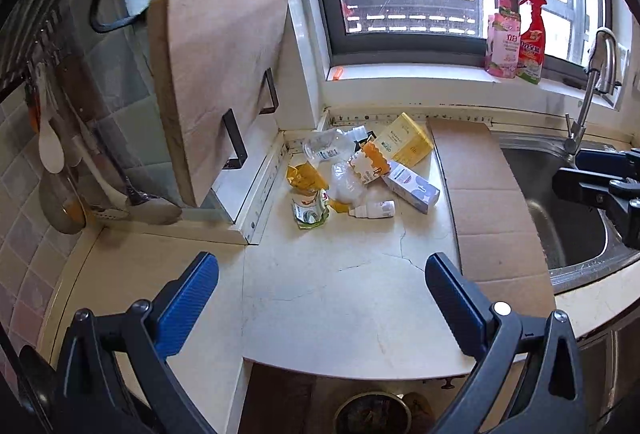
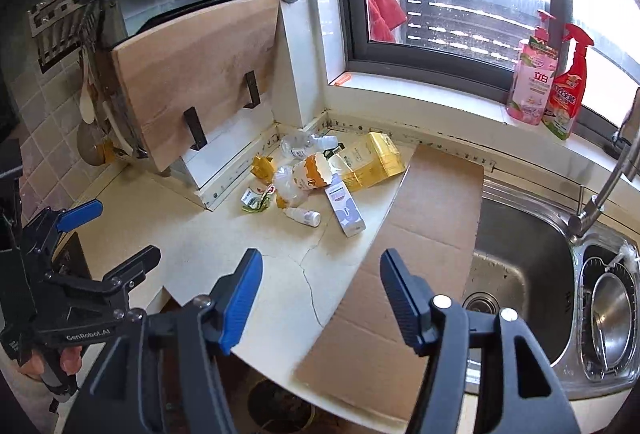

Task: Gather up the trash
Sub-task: 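Grasp the white-blue carton with the right tool while the left tool grasps the green wrapper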

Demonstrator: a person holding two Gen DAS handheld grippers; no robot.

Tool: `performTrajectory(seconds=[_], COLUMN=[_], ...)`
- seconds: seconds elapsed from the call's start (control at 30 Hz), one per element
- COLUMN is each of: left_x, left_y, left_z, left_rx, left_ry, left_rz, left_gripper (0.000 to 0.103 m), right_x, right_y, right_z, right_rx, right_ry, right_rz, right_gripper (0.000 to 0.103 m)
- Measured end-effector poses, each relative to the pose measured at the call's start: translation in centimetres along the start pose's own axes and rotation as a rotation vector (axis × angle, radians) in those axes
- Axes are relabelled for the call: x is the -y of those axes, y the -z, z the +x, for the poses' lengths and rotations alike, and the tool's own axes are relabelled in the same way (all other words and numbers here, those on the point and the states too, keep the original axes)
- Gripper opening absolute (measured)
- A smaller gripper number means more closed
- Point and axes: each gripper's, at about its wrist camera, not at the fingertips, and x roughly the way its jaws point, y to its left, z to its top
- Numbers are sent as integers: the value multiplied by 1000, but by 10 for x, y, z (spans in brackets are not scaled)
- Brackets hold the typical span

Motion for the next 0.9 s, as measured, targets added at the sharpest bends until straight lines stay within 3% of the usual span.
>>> performTrajectory(seconds=[0.23,0.5,0.8,0.83,0.9], left_x=[8,-2,-7,-9,-11], left_y=[-22,-28,-38,-39,-40], left_z=[87,166,236,241,250], left_rx=[-86,-164,-224,-231,-241], left_ry=[-39,-11,-35,-32,-28], left_rz=[4,-93,-80,-81,-83], left_gripper=[102,102,102,102,102], right_x=[41,53,51,52,53], right_y=[-33,-39,-32,-31,-28], right_z=[106,221,294,299,307], right_rx=[-131,-265,-342,-346,-362], right_ry=[-38,-65,-33,-29,-33], right_rz=[21,14,-35,-38,-46], right_gripper=[62,62,61,59,41])
